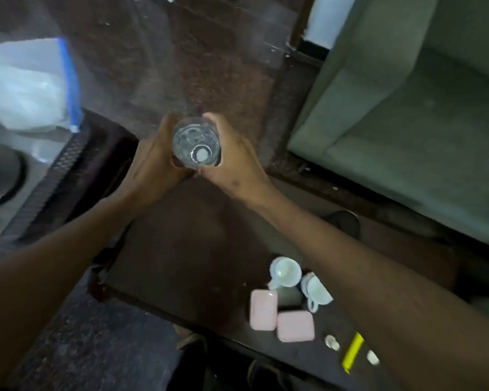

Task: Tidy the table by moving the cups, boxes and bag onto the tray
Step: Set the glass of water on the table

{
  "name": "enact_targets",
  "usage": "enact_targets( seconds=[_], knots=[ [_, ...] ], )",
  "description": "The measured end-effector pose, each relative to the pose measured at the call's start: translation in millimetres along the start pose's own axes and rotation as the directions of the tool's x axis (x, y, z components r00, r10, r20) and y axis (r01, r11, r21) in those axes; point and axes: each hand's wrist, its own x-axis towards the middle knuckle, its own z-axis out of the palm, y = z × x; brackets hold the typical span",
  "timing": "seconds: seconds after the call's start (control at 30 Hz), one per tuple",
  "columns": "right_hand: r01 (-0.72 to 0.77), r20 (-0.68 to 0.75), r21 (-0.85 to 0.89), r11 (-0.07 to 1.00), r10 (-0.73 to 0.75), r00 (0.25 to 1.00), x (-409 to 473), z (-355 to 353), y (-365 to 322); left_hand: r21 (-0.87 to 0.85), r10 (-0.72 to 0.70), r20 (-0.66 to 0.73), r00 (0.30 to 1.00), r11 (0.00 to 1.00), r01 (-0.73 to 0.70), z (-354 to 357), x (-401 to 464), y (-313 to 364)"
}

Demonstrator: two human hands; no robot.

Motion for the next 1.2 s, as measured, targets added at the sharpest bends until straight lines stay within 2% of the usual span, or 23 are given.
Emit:
enact_targets(
  seconds=[0.27,0.53,0.87,1.2],
  knots=[
    [-0.162,-0.121,-0.034,0.986,0.157,0.98,-85.5,-74.4,124.4,-0.052,0.103,0.24,0.965,0.994,-0.093,142.0,0.2,84.5],
    [-0.258,-0.145,-0.138,0.956,0.238,0.96,-125.0,-82.0,202.0,-0.021,0.16,0.419,0.894,0.986,-0.167,215.9,-2.0,109.8],
    [-0.196,-0.102,-0.501,0.843,0.167,0.981,-120.4,-63.1,240.7,0.064,0.079,0.452,0.888,0.991,-0.121,254.9,-8.0,87.8],
    [-0.182,-0.094,-0.591,0.786,0.157,0.983,-124.4,-51.7,257.6,0.013,0.075,0.458,0.886,0.996,-0.091,268.0,-21.4,82.2]
  ],
)
